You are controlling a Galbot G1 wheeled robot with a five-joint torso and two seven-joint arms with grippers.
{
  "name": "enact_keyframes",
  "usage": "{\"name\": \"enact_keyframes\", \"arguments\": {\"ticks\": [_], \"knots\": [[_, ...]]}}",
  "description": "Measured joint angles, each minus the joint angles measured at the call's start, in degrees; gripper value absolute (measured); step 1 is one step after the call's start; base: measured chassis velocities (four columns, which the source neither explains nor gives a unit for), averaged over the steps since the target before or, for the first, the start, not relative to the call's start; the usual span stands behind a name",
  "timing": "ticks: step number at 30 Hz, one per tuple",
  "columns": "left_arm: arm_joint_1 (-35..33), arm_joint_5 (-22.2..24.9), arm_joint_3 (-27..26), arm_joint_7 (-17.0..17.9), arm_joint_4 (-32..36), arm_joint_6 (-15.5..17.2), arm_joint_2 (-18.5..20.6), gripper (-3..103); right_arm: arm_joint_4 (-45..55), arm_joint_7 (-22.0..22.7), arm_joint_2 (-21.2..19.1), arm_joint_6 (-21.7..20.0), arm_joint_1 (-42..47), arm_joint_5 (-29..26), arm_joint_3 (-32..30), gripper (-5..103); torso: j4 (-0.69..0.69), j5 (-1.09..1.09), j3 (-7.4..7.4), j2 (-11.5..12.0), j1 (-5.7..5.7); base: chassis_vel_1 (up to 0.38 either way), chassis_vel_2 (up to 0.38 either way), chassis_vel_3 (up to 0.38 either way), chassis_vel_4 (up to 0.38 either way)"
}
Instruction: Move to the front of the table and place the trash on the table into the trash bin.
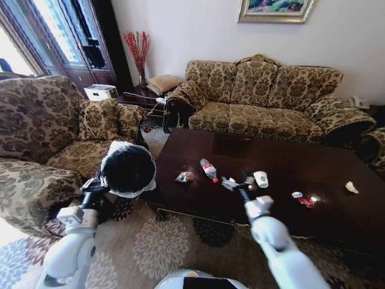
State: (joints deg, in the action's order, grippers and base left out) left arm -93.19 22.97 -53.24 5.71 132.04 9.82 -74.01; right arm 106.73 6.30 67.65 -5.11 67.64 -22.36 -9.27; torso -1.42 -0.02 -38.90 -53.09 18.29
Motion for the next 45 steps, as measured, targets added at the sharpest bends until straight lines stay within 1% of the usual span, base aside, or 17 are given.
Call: {"name": "enact_keyframes", "arguments": {"ticks": [1, 3, 7, 9, 12, 13, 16, 20, 22, 26, 28, 30, 37, 39, 42, 43, 45], "knots": [[0.39, 0.62, -0.02, 0.04, -0.12, 0.30, 0.46, 3, -1.95, 0.27, 0.68, 0.02, -1.22, -0.07, 1.98, 100, 0.00, 0.01, 0.00, 0.00, 0.00, 0.000, 0.000, 0.000, 0.000], [1.79, 1.57, -0.05, 0.22, -1.01, 0.78, 1.78, 3, -6.67, 1.03, 2.61, 0.24, -4.06, 0.24, 6.16, 100, 0.06, 0.02, 0.00, -0.01, 0.00, 0.000, 0.000, 0.000, 0.000], [4.91, 2.80, 0.35, 0.49, -3.78, 1.13, 4.04, 3, -13.84, 2.56, 6.02, 1.01, -8.09, 0.94, 11.46, 100, 0.03, -0.01, -0.01, -0.02, 0.00, 0.000, 0.000, 0.000, 0.000], [5.30, 2.96, 0.43, 0.54, -4.04, 1.23, 4.29, 3, -14.77, 2.63, 6.55, 1.11, -8.59, 1.05, 12.04, 100, 0.03, -0.01, -0.01, -0.02, 0.00, 0.000, 0.000, 0.000, 0.000], [7.15, 3.53, 1.03, 0.40, -5.59, 1.62, 5.15, 3, -20.32, 2.67, 9.71, 1.77, -11.75, 2.03, 15.15, 100, 0.06, 0.00, 0.00, -0.03, 0.00, 0.000, 0.000, 0.000, 0.000], [7.15, 3.53, 1.03, 0.40, -5.59, 1.62, 5.15, 3, -20.32, 2.67, 9.71, 1.77, -11.75, 2.03, 15.15, 100, 0.06, 0.00, 0.00, -0.03, 0.00, 0.000, 0.000, 0.000, 0.000], [7.26, 3.53, 1.15, 0.30, -5.85, 1.97, 4.99, 3, -24.59, 2.88, 12.20, 2.88, -14.25, 3.37, 16.58, 100, 0.03, 0.03, -0.01, -0.04, 0.01, 0.000, 0.000, 0.000, 0.000], [6.70, 3.42, 1.22, -0.25, -5.75, 2.07, 4.52, 3, -27.16, 3.08, 13.78, 3.62, -16.26, 3.92, 16.72, 100, 0.02, 0.01, -0.01, -0.04, 0.00, 0.000, 0.000, 0.000, 0.000], [6.55, 3.39, 1.23, -0.41, -5.64, 2.08, 4.36, 3, -27.72, 3.08, 14.01, 3.73, -16.78, 3.99, 16.74, 103, 0.03, 0.01, -0.01, -0.04, 0.00, 0.000, 0.000, 0.000, 0.000], [6.49, 3.31, 1.34, -0.84, -5.55, 2.16, 4.17, 3, -29.62, 3.08, 14.30, 3.93, -17.84, 4.34, 16.76, 89, 0.05, 0.02, -0.01, -0.05, 0.01, 0.000, 0.000, 0.000, 0.000], [6.55, 3.31, 1.36, -0.85, -5.56, 2.19, 4.17, 3, -29.76, 3.06, 14.29, 3.86, -17.86, 4.37, 16.70, 89, 0.05, 0.02, -0.01, -0.05, 0.01, 0.000, 0.000, 0.000, 0.000], [6.76, 3.28, 1.46, -0.85, -5.57, 2.23, 4.17, 3, -30.17, 2.74, 14.27, 3.78, -17.74, 4.72, 16.35, 80, 0.04, 0.02, -0.01, -0.05, 0.01, 0.000, 0.000, 0.000, 0.000], [6.61, 3.25, 1.44, -1.12, -5.57, 2.26, 4.03, 3, -31.06, 1.82, 14.56, 3.88, -17.36, 4.88, 15.16, 61, 0.04, 0.02, -0.01, -0.05, 0.01, 0.000, 0.000, 0.000, 0.000], [6.54, 3.23, 1.38, -1.26, -5.57, 2.26, 4.03, 3, -31.21, 1.73, 14.63, 3.88, -17.41, 4.85, 15.10, 61, 0.04, 0.02, -0.01, -0.05, 0.01, 0.000, 0.000, 0.000, 0.000], [6.09, 3.14, 1.22, -1.63, -5.35, 2.45, 3.99, 3, -32.60, 1.08, 15.44, 4.02, -18.07, 4.59, 14.78, 49, 0.03, 0.02, -0.01, -0.05, 0.01, 0.000, 0.000, 0.000, 0.000], [6.09, 3.14, 1.22, -1.63, -5.35, 2.45, 3.99, 3, -32.60, 1.08, 15.44, 4.02, -18.07, 4.59, 14.78, 49, 0.03, 0.02, -0.01, -0.05, 0.01, 0.000, 0.000, 0.000, 0.000], [5.95, 3.14, 1.15, -1.69, -5.18, 2.54, 4.04, 3, -33.46, 0.56, 15.97, 4.33, -18.62, 4.86, 14.74, 41, 0.03, 0.02, -0.01, -0.05, 0.01, 0.000, 0.000, 0.000, 0.000]]}}
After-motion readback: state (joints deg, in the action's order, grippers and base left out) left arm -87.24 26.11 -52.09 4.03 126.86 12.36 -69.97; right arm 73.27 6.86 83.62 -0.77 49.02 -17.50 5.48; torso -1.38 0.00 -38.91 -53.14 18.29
